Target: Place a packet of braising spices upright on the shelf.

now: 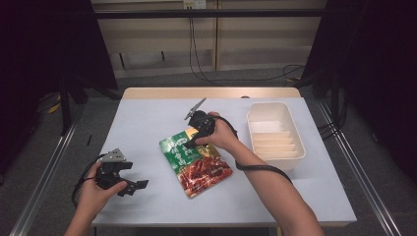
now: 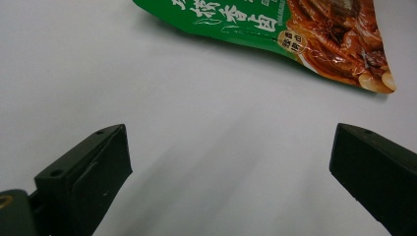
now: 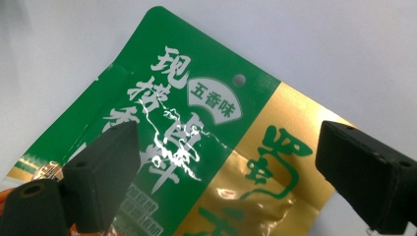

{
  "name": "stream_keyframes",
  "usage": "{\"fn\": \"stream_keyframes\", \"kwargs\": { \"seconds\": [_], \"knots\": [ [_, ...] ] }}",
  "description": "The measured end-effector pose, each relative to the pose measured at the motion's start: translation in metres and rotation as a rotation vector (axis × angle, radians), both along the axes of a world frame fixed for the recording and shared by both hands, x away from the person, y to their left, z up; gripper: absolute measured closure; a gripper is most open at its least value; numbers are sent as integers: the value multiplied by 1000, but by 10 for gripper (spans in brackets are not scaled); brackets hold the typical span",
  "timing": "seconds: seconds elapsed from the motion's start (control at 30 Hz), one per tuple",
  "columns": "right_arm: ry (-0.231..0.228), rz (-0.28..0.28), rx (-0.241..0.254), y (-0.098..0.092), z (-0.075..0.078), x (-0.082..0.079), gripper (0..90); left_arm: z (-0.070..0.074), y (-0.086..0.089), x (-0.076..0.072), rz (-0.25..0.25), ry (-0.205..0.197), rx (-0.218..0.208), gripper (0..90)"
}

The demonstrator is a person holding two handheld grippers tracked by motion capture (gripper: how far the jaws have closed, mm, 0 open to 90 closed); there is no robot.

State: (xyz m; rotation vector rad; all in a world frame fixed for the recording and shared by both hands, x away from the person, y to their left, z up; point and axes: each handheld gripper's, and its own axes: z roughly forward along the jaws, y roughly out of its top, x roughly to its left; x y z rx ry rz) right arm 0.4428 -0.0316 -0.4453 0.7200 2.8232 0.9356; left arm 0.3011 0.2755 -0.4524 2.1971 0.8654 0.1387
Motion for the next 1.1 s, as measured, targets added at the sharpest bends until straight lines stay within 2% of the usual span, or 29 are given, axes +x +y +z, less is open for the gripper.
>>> {"fn": "stream_keyframes", "kwargs": {
  "seconds": [0.07,0.13,0.27,0.33,0.4,0.5,0.7,0.97,1.1],
  "knots": [
    [12,10,-8,2,-2,4,96,1,1,0,2,1,-5,19],
    [0,16,-19,3,-4,7,97,1,0,0,1,3,-19,19],
    [13,35,-31,7,-5,13,97,2,0,0,-5,6,-13,19],
    [-2,37,-35,8,-7,17,93,2,0,1,-6,6,-7,19],
    [4,25,-43,10,-6,20,93,2,0,1,-10,8,-7,19],
    [17,26,-31,11,-8,25,99,1,0,2,-11,9,-8,19],
    [18,42,-59,16,-14,34,96,1,0,4,-14,6,-14,19],
    [18,72,-55,23,-17,39,95,1,0,5,-11,12,-11,19],
    [32,84,-34,26,-17,40,98,1,0,6,-8,11,-13,19]
  ]
}}
